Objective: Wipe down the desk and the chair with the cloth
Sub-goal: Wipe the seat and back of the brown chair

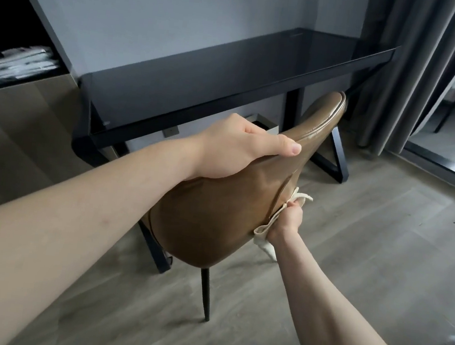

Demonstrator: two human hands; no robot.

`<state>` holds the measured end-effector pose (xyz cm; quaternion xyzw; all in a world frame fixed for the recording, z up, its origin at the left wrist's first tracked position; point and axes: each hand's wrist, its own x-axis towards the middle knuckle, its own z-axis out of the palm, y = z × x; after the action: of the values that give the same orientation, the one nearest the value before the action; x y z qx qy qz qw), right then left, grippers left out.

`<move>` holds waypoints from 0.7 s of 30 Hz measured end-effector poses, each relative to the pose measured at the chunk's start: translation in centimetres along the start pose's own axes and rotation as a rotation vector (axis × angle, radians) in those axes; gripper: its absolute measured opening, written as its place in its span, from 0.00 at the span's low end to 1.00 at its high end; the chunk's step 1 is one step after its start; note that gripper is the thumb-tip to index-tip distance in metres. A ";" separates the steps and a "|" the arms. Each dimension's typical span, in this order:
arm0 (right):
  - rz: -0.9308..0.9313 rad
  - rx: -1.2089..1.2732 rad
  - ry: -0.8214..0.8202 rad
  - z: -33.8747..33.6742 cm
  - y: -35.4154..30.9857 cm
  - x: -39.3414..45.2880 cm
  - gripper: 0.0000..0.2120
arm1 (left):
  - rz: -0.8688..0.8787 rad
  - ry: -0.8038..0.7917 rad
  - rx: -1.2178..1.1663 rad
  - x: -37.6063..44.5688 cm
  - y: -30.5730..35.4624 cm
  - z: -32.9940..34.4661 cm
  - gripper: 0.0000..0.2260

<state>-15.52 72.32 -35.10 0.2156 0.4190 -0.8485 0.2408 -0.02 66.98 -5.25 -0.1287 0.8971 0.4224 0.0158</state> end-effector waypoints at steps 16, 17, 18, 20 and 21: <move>-0.657 -0.384 -0.280 1.4 -2.0 -13.4 0.29 | -0.017 0.064 0.087 -0.7 0.8 0.2 0.36; -0.679 -0.358 -0.278 1.6 -1.7 -13.1 0.29 | -0.010 0.067 0.088 -0.6 0.7 0.2 0.38; -0.685 -0.342 -0.278 1.8 -1.6 -13.2 0.29 | -0.006 0.067 0.088 -0.5 0.7 0.2 0.38; -0.663 -0.320 -0.271 2.1 -1.4 -12.6 0.29 | -0.009 0.058 0.070 -0.1 0.6 0.1 0.38; -0.641 -0.312 -0.259 2.2 -1.5 -11.7 0.28 | -0.013 0.053 0.059 0.1 0.6 0.1 0.37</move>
<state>-7.46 73.98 -26.31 -0.0746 0.5556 -0.8269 0.0440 -0.23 67.38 -4.87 -0.1450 0.9083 0.3923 -0.0014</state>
